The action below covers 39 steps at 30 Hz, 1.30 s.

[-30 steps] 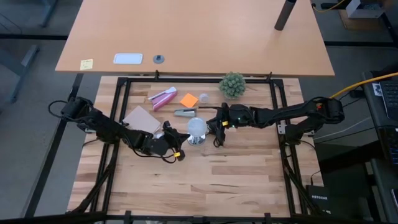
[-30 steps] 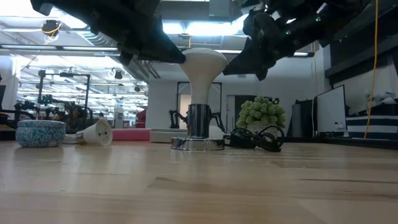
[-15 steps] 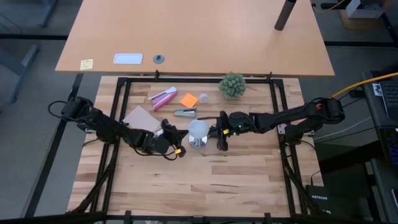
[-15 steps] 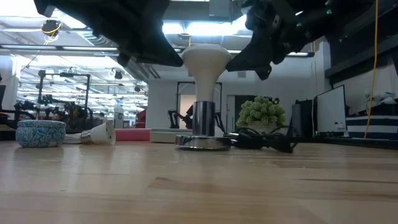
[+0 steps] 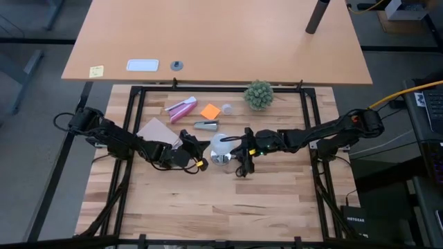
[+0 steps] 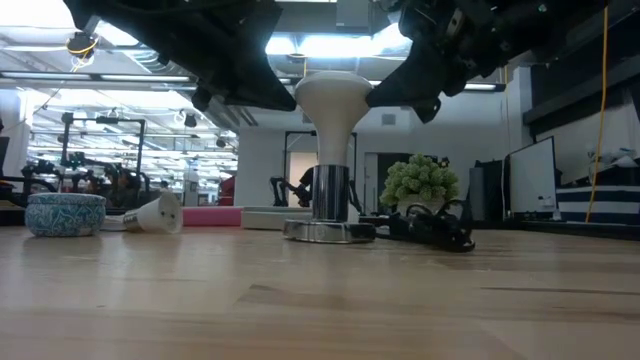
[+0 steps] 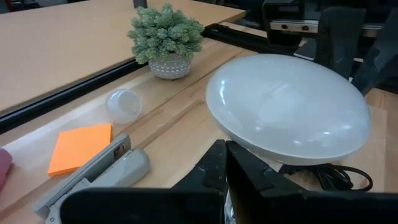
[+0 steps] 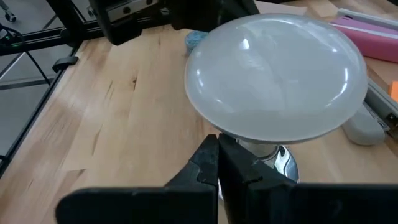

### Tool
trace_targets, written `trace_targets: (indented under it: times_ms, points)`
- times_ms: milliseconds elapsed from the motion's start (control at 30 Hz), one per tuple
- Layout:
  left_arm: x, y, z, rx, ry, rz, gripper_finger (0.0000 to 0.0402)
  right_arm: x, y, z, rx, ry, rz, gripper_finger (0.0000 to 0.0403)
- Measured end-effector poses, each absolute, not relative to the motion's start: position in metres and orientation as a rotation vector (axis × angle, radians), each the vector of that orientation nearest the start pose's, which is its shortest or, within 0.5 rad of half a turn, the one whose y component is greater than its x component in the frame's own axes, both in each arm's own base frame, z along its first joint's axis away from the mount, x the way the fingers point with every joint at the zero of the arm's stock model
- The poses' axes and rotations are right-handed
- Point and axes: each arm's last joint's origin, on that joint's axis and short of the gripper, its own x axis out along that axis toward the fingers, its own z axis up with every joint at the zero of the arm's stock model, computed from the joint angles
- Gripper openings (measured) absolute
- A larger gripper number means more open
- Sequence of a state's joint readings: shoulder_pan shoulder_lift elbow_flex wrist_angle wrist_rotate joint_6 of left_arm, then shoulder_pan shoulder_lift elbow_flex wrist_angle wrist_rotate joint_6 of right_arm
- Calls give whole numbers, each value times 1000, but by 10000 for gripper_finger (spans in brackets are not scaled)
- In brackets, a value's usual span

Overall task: Screw lightbulb
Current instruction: Insert the lightbulb on the lamp

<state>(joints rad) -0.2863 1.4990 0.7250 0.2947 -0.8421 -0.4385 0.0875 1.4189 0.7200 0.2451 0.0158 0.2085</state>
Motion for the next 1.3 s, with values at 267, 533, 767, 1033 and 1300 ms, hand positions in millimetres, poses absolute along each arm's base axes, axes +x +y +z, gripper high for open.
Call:
trace_targets:
  times_ms: [267,533,767,1033,1300]
  points:
    - [289,-64,199,-140,288,612,1,286,23,209,240,521,-34,5]
    - [284,-76,197,-138,309,577,1,270,17,225,188,504,-179,5]
    - [279,-94,197,-140,305,514,1,267,15,233,67,474,-205,5]
    - [278,-105,202,-184,259,469,1,270,15,236,36,425,-217,5]
    - [282,-107,205,-234,233,400,1,273,14,237,-4,399,-245,5]
